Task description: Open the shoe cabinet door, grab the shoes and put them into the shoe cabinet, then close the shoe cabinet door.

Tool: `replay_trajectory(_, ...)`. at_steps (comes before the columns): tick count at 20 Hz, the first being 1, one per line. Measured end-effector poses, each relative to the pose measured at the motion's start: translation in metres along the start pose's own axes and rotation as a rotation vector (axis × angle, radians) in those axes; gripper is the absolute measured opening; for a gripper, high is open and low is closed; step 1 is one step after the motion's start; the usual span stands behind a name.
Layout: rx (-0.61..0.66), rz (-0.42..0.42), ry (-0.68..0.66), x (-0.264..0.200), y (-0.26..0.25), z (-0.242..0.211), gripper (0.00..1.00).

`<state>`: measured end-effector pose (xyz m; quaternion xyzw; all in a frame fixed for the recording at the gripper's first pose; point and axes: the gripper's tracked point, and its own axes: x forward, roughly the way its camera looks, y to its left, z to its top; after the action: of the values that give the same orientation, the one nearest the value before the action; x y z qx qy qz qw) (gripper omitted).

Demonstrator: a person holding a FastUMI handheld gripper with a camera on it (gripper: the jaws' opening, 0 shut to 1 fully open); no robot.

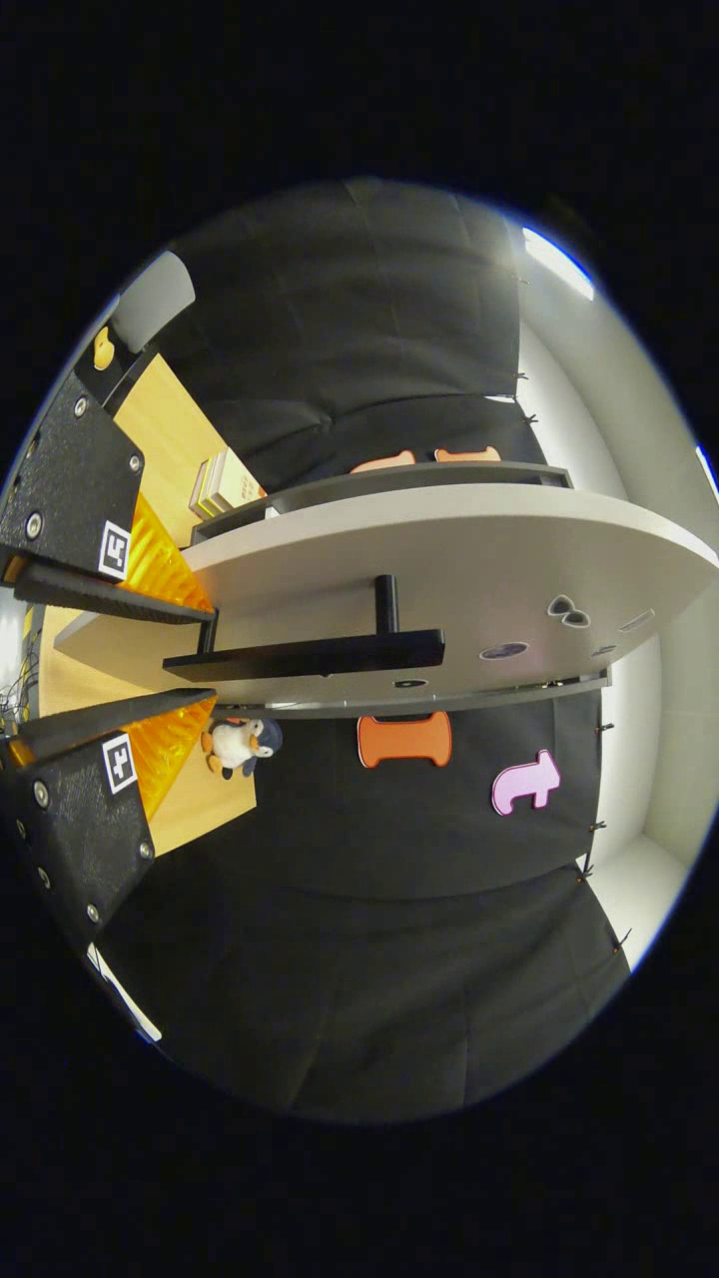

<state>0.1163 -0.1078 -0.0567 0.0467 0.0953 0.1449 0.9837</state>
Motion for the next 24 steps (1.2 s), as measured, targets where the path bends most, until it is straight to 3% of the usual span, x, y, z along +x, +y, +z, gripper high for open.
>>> replay_trajectory(8, -0.004, 0.12, 0.005, 0.021, 0.046, -0.001, 0.49)
replay_trajectory(14, -0.011, 0.171, 0.01, 0.049, 0.081, 0.001, 0.66)
replay_trajectory(24, -0.066, 0.213, -0.004, 0.135, 0.163, 0.014, 0.81)
